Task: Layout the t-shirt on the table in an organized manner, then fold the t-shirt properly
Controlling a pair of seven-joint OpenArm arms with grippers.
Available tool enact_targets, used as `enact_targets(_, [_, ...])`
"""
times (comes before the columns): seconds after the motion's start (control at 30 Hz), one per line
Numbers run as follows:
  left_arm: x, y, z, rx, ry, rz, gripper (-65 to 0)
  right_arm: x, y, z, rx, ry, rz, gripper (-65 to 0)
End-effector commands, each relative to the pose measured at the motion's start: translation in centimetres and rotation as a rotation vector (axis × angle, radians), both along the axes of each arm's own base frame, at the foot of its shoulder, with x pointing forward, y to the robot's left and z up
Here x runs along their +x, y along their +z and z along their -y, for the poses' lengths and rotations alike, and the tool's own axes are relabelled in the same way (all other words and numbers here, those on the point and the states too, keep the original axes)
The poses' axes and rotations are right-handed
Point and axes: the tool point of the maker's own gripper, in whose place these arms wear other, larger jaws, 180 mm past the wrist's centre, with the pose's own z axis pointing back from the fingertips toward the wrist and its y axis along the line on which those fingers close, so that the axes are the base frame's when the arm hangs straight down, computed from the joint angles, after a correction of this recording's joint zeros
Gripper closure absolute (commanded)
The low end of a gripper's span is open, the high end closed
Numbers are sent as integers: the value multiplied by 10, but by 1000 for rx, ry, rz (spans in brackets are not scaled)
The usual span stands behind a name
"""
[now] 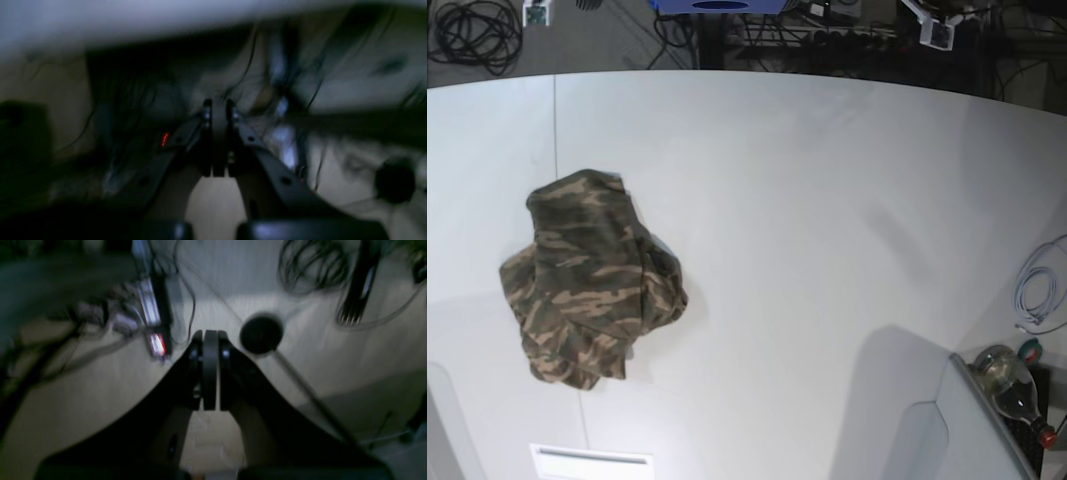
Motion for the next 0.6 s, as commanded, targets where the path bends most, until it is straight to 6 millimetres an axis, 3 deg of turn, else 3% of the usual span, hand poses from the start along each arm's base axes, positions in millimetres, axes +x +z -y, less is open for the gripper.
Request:
enact_targets(0.0, [13, 16, 2, -25, 3, 57, 0, 17, 14, 3, -10, 5, 64, -2])
enact_targets(0.13, [55, 48, 18, -111, 26, 183, 0, 85, 44, 0, -16, 21, 250, -6])
enact_targets(0.23, [80, 55, 27, -126, 23, 203, 0, 131, 53, -2, -13, 24, 356, -15])
enact_targets(0.37, [117, 55, 36, -127, 8, 132, 0, 182, 59, -23, 35, 63, 399, -140])
enact_targets(0.57, [154, 54, 48, -159, 48, 89, 0, 237, 63, -65, 89, 223, 398, -318])
